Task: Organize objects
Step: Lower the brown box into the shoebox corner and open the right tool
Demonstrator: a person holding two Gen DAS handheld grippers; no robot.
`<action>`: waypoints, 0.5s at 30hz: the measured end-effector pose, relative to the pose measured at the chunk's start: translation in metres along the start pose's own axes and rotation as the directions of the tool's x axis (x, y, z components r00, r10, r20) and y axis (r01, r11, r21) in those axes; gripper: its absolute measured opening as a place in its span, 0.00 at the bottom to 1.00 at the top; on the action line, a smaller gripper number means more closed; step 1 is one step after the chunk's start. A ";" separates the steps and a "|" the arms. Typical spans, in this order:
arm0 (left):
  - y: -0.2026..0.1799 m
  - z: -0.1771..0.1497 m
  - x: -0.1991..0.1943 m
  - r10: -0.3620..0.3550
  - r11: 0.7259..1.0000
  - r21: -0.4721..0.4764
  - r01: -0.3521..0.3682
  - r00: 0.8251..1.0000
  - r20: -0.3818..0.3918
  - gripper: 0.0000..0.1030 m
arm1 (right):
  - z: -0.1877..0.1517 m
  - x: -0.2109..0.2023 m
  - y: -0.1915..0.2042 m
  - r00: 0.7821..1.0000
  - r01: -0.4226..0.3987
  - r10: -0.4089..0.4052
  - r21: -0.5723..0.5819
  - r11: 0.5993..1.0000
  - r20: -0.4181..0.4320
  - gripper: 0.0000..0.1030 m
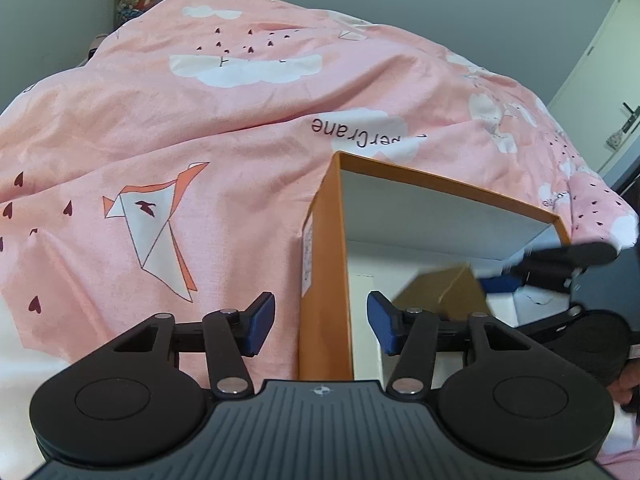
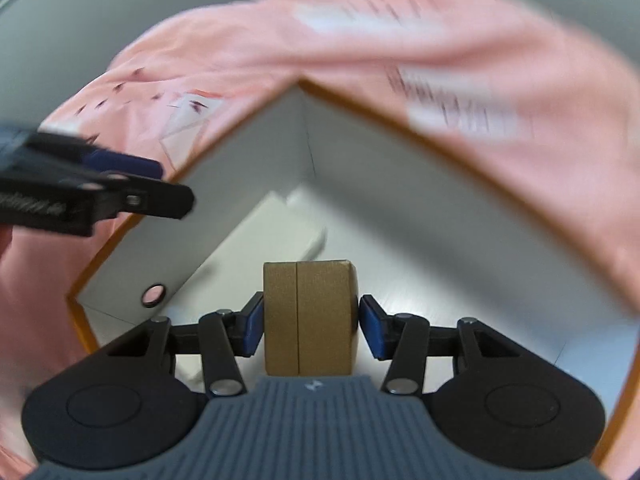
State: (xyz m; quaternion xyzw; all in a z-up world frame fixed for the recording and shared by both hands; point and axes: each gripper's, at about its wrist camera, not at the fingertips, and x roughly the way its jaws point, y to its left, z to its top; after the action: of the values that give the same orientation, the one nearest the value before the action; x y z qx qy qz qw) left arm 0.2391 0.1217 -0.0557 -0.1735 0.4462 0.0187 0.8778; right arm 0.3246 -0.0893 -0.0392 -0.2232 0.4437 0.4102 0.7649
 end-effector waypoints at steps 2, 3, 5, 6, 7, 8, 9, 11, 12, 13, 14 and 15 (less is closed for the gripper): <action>0.000 0.001 0.003 0.002 1.000 -0.009 -0.002 1.000 -0.003 0.57 | 0.006 -0.003 0.006 0.998 0.035 -0.029 -0.121 0.992 0.055 0.50; 0.000 0.001 0.004 0.004 1.000 -0.015 -0.004 1.000 -0.004 0.56 | 0.009 -0.002 0.010 0.996 0.054 -0.040 -0.182 0.982 0.078 0.50; 0.001 0.001 0.007 0.011 1.000 -0.024 -0.011 1.000 -0.008 0.56 | 0.015 0.003 0.016 0.992 0.088 -0.055 -0.303 0.949 0.118 0.50; 0.001 0.001 0.008 0.012 1.000 -0.029 -0.012 1.000 -0.010 0.56 | 0.020 0.008 0.017 0.990 0.102 -0.059 -0.351 0.931 0.131 0.50; 0.000 0.000 0.009 0.012 0.999 -0.034 -0.013 1.000 -0.011 0.55 | 0.023 0.011 0.018 0.988 0.114 -0.062 -0.395 0.912 0.141 0.50; 0.000 -0.001 0.010 0.012 0.999 -0.036 -0.013 1.000 -0.013 0.56 | 0.026 0.015 0.020 0.987 0.122 -0.062 -0.439 0.890 0.149 0.50; 0.000 -0.001 0.011 0.013 0.999 -0.037 -0.013 1.000 -0.015 0.55 | 0.027 0.018 0.022 0.986 0.125 -0.059 -0.470 0.873 0.154 0.50; 0.000 -0.003 0.013 0.012 0.999 -0.036 -0.013 1.000 -0.021 0.55 | 0.029 0.027 0.026 0.985 0.138 -0.059 -0.533 0.835 0.162 0.50; -0.001 -0.004 0.014 0.013 0.999 -0.035 -0.014 1.000 -0.026 0.55 | 0.030 0.031 0.028 0.985 0.140 -0.057 -0.560 0.816 0.163 0.50; -0.001 -0.004 0.016 0.016 0.999 -0.034 -0.017 0.999 -0.030 0.55 | 0.030 0.035 0.032 0.984 0.144 -0.056 -0.578 0.803 0.168 0.50; -0.001 -0.005 0.017 0.019 0.999 -0.032 -0.020 0.999 -0.033 0.55 | 0.031 0.038 0.033 0.983 0.148 -0.053 -0.597 0.789 0.174 0.49; -0.001 -0.005 0.018 0.021 0.999 -0.031 -0.022 0.999 -0.035 0.55 | 0.032 0.040 0.034 0.983 0.147 -0.047 -0.608 0.780 0.177 0.49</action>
State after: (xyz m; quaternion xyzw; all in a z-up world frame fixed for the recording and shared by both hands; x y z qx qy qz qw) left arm 0.2458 0.1167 -0.0722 -0.1827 0.4629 0.0321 0.8668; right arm 0.3229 -0.0307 -0.0566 -0.4521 0.2129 0.5085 0.7012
